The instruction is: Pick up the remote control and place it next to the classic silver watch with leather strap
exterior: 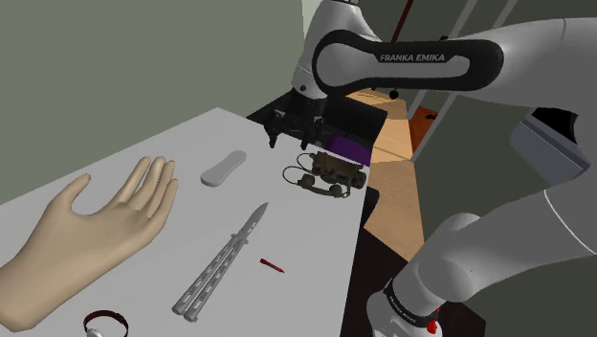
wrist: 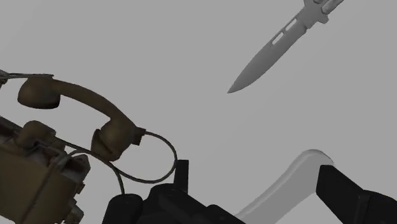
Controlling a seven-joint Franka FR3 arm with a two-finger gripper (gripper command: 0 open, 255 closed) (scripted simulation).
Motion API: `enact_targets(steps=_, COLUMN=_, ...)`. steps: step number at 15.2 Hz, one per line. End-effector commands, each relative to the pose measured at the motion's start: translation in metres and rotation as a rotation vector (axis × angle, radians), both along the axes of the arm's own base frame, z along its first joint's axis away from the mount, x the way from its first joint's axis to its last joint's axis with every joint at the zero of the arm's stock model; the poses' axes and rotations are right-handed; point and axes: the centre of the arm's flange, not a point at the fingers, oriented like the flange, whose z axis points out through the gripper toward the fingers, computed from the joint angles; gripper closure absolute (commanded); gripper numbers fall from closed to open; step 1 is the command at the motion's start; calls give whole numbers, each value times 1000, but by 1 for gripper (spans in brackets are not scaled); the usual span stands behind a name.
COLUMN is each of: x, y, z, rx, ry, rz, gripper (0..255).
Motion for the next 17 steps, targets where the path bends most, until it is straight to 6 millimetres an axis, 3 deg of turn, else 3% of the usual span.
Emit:
enact_targets(steps=1, x=22, y=10, z=-12, rx=4, ry=10, rz=-67, gripper=0)
enact_targets(steps=9, x=112, y=34, z=-71, rx=14, ry=50, rz=-316, gripper=0)
enact_targets(steps=17, x=203, y=37, z=-132, rx=23, ry=90, rz=-565, gripper=0)
